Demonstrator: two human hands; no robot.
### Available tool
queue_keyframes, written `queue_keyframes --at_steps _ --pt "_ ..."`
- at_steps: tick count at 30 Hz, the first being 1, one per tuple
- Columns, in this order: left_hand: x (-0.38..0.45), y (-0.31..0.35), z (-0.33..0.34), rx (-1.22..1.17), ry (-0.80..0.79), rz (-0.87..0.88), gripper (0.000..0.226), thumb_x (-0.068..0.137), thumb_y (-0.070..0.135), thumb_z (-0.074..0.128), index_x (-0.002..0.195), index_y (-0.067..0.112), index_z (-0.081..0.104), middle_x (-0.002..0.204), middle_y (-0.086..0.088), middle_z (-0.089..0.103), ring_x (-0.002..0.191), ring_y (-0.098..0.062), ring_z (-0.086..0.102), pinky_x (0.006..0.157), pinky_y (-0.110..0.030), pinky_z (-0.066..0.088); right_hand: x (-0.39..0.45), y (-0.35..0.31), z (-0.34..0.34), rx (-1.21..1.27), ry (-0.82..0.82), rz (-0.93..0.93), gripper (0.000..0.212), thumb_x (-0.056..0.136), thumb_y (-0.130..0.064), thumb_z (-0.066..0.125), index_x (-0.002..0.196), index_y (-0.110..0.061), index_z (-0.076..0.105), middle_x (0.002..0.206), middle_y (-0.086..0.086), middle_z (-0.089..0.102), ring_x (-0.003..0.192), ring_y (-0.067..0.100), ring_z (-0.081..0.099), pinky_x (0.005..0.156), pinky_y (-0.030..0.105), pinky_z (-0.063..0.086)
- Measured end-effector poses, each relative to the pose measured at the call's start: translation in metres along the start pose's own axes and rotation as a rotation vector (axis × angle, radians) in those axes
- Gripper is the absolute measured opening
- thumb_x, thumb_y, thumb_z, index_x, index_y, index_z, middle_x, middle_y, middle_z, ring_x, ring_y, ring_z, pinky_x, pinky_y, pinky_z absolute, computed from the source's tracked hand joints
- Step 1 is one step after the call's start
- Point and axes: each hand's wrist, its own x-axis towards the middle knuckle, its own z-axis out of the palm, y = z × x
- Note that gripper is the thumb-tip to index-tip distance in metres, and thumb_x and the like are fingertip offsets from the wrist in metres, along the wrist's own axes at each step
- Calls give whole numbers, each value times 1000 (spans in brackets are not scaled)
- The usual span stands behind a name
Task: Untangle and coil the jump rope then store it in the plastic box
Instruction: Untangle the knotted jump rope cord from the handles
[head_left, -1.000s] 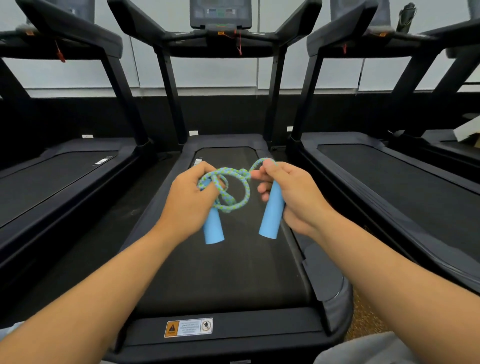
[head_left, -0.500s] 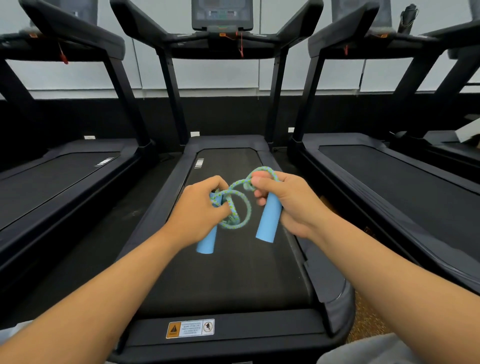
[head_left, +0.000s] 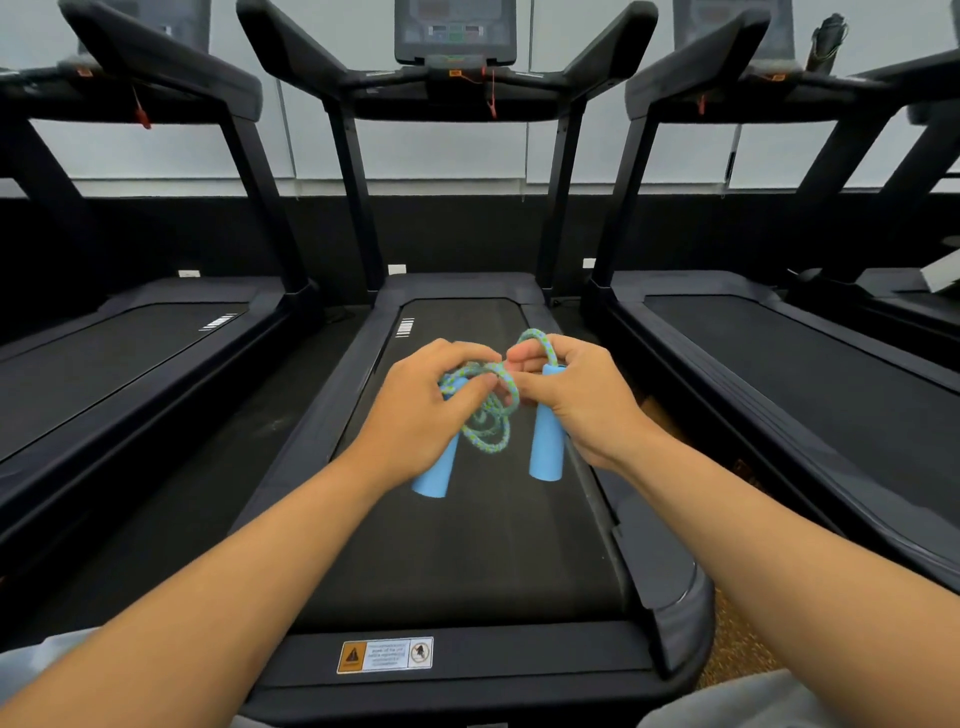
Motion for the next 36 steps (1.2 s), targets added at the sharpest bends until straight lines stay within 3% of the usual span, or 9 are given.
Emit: queue_keyframes --at_steps 5,8,11,17,19,21,24,30,36 --pt "-6 4 0 3 58 -21 34 85 4 70 112 23 75 103 13 75 92 -6 70 80 -20 55 -3 -2 7 25 14 7 20 84 8 77 99 -4 69 74 3 75 66 15 70 69 26 57" --pt "-9 6 4 -1 119 -64 37 85 6 72 118 22 77 102 16 76 92 -1 72 83 -21 57 -3 -2 10 -71 44 -5 21 83 3 79 98 -6 68 72 3 75 57 16 65 64 28 55" --pt "-10 9 4 -14 115 -106 39 84 8 72 120 23 77 98 12 78 88 -8 74 81 -27 59 -5 -1 11 -130 60 -29 21 82 3 79 96 -6 66 72 4 74 56 15 64 61 27 54" --pt "-2 4 -15 -60 -107 -190 58 72 33 87 127 38 71 108 10 76 101 -5 73 96 -38 58 -1 -3 1 -170 121 -58 28 79 8 69 90 -13 53 64 -1 66 58 20 61 60 32 52" --pt "1 -1 -33 -84 -258 -254 69 63 33 96 125 47 70 107 8 75 97 -4 70 97 -35 56 1 -6 -6 -219 150 -89 29 80 4 68 87 -16 47 68 -1 61 61 22 59 59 36 52" --pt "1 -5 -47 -124 -344 -276 53 66 29 94 114 43 77 100 16 76 90 4 67 91 -24 53 1 -7 -10 -274 148 -116 28 82 0 67 86 -16 45 74 2 58 62 19 56 58 35 53" --pt "1 3 -38 -88 -237 -218 8 93 26 74 93 27 81 85 17 77 81 6 67 78 -12 46 -4 -7 -5 -394 121 -161 26 83 -5 70 88 -16 46 81 8 62 64 14 56 55 36 57" --pt "-5 12 1 24 29 -121 15 89 38 77 91 24 80 87 9 76 86 -7 70 80 -28 54 -7 -12 -1 -473 31 -212 32 82 -9 77 96 -14 48 85 1 73 69 14 63 67 51 60" --pt "-3 11 3 20 70 -134 15 88 34 78 86 19 77 82 5 75 78 -17 70 75 -43 56 -14 -14 -2 -470 -73 -197 32 84 -7 74 102 -12 49 89 4 75 67 14 64 71 53 60"
